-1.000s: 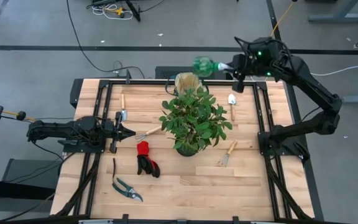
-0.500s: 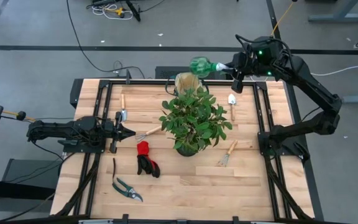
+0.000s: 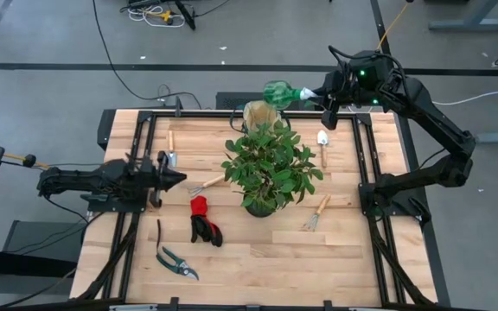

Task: Pick & Place Garden tools in Gardening bag
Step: Put the green spray bottle into the gardening bag

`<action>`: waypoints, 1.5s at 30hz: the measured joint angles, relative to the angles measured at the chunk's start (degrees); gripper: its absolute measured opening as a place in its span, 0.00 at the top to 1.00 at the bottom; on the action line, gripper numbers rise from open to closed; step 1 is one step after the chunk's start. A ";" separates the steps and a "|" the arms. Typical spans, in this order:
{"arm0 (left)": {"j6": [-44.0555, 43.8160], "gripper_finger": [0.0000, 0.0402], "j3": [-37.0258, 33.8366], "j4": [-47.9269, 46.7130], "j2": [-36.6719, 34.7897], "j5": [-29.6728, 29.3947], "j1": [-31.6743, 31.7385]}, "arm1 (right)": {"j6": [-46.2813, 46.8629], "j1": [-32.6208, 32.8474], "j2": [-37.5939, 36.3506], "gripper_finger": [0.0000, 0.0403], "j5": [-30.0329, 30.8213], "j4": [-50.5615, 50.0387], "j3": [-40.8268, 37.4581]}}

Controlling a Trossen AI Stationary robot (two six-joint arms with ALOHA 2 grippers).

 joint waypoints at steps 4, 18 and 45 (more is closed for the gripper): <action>0.01 0.94 0.00 6.64 0.00 -1.57 0.02 | 0.73 0.02 -0.02 0.86 -0.02 -0.02 0.00; 3.20 0.98 14.01 2.47 11.12 -5.57 0.02 | 0.61 0.01 -0.02 0.86 0.05 -0.15 -0.02; 6.08 0.84 62.28 -25.05 47.48 -14.37 6.22 | 3.13 0.02 -0.04 0.86 -10.61 8.16 -0.04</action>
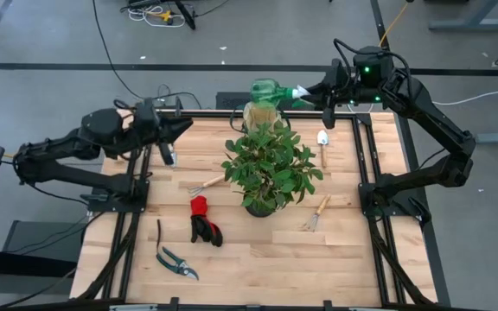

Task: Pick & Place Garden tools in Gardening bag
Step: Put the green spray bottle into the gardening bag

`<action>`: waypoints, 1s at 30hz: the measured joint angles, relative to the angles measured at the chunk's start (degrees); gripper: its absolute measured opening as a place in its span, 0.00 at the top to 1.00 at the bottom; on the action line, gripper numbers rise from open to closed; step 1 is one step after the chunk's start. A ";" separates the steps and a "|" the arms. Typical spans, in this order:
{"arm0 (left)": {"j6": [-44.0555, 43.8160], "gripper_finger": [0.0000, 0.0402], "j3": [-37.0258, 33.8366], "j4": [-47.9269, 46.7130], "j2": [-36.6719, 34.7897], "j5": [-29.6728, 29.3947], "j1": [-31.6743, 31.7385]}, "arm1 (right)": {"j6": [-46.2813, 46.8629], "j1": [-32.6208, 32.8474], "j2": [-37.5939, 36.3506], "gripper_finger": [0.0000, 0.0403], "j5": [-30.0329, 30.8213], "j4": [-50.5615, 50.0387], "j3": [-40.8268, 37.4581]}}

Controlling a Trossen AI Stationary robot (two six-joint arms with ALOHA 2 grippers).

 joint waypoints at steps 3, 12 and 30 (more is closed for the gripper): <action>2.15 0.79 5.05 -2.00 3.36 0.00 1.17 | -0.21 0.00 0.00 0.86 0.00 -0.02 0.00; 2.93 0.57 21.61 -14.98 13.42 0.97 5.28 | -0.79 0.00 0.00 0.86 -0.02 -1.41 0.00; 5.46 0.41 30.07 -14.64 21.54 7.72 8.53 | -1.29 0.00 0.00 0.86 0.00 -1.83 0.00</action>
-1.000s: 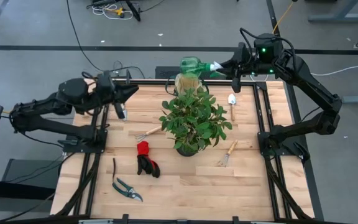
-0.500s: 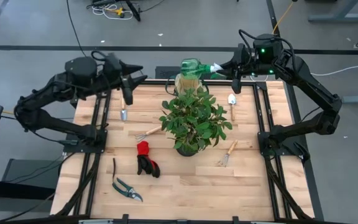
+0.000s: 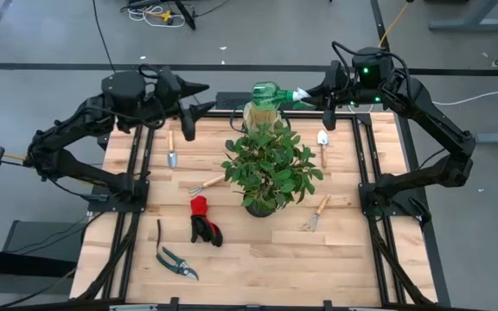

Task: Pick & Place Garden tools in Gardening bag
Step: Put the green spray bottle into the gardening bag

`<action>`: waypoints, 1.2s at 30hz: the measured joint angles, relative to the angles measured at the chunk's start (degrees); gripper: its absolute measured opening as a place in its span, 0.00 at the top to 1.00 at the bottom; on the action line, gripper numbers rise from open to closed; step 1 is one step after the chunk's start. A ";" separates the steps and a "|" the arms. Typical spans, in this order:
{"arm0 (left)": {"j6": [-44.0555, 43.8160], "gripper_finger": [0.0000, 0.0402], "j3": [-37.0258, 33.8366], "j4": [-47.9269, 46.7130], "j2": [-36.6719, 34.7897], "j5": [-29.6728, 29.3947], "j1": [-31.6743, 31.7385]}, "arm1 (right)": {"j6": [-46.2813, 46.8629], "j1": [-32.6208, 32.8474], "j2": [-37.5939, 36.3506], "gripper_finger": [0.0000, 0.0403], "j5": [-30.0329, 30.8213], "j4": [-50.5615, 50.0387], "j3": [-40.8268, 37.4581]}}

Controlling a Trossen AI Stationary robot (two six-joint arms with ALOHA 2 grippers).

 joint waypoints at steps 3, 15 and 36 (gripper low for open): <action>-1.01 0.41 -0.13 -0.42 0.21 4.17 1.28 | 0.00 0.00 0.00 0.86 0.02 0.00 0.00; -1.22 0.36 1.70 0.99 2.48 14.43 6.72 | 0.02 0.00 0.00 0.86 0.00 0.00 0.00; 6.35 0.23 20.28 -5.24 15.90 24.30 11.43 | 1.16 -0.02 0.00 0.86 -1.90 0.00 0.00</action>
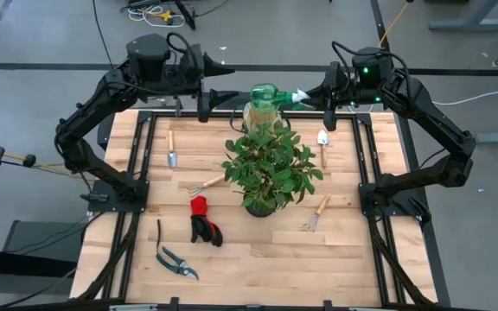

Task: Pick & Place Garden tools in Gardening bag
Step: Put the green spray bottle into the gardening bag

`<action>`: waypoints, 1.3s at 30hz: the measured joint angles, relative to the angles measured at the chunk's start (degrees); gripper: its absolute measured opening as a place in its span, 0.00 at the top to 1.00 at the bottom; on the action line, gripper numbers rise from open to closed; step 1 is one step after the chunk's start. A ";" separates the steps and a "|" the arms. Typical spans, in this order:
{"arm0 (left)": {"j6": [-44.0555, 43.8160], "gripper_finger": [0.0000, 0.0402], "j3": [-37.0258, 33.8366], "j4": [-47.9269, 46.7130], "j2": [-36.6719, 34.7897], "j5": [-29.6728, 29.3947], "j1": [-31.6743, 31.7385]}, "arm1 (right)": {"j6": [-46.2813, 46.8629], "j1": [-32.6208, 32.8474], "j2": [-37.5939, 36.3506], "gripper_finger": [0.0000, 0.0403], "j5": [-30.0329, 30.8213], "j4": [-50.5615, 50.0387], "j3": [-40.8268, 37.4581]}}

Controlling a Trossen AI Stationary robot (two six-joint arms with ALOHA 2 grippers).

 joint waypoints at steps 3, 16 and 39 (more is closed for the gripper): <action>1.45 0.23 1.22 -0.26 1.66 0.03 0.00 | 0.19 0.00 0.00 0.86 0.02 0.00 0.00; 4.31 0.23 2.26 0.17 6.56 2.12 -0.06 | 0.61 0.00 0.24 0.86 1.09 -2.64 0.00; 7.30 0.23 2.24 -1.35 9.81 4.24 1.99 | -0.82 0.01 7.40 0.86 1.01 -2.04 0.00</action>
